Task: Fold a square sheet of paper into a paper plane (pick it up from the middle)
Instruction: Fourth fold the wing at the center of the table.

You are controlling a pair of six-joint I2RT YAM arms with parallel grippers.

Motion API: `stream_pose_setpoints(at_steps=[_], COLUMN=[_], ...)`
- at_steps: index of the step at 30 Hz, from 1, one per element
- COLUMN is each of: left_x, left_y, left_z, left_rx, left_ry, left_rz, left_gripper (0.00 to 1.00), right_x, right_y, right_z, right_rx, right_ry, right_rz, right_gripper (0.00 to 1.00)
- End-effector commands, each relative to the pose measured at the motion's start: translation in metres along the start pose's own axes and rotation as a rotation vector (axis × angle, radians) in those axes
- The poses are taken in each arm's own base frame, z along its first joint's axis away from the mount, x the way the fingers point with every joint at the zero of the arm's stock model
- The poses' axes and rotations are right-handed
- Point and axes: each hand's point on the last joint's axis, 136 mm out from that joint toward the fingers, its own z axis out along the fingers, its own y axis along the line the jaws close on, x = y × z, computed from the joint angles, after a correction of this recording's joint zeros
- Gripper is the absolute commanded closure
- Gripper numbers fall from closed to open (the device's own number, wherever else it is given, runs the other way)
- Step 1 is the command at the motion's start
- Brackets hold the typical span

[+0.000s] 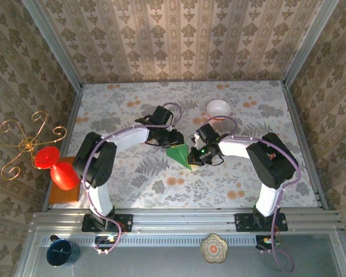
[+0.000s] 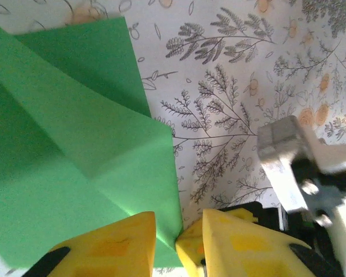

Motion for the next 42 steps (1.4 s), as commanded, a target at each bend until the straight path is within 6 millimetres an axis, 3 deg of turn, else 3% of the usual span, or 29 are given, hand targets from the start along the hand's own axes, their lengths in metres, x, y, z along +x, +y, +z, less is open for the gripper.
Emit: stream_pose_setpoints(at_steps=[1, 10, 21, 42], left_x=[0.0, 0.0, 0.003, 0.007], left_y=[-0.015, 0.008, 0.032, 0.052], left_z=[0.012, 0.03, 0.037, 0.041], left_rx=[0.102, 0.05, -0.011, -0.085], left_ry=[0.025, 0.044, 0.048, 0.062], left_rz=[0.011, -0.038, -0.061, -0.082], left_gripper=[0.77, 0.85, 0.87, 0.88], right_x=[0.029, 0.03, 0.032, 0.034], right_y=[-0.052, -0.053, -0.056, -0.059], right_z=[0.013, 0.014, 0.015, 0.018], right_rx=[0.197, 0.2, 0.208, 0.216], right_ry=[0.093, 0.097, 0.105, 0.117], right_rz=[0.063, 0.064, 0.07, 0.077], right_gripper=[0.9, 0.9, 0.9, 0.89])
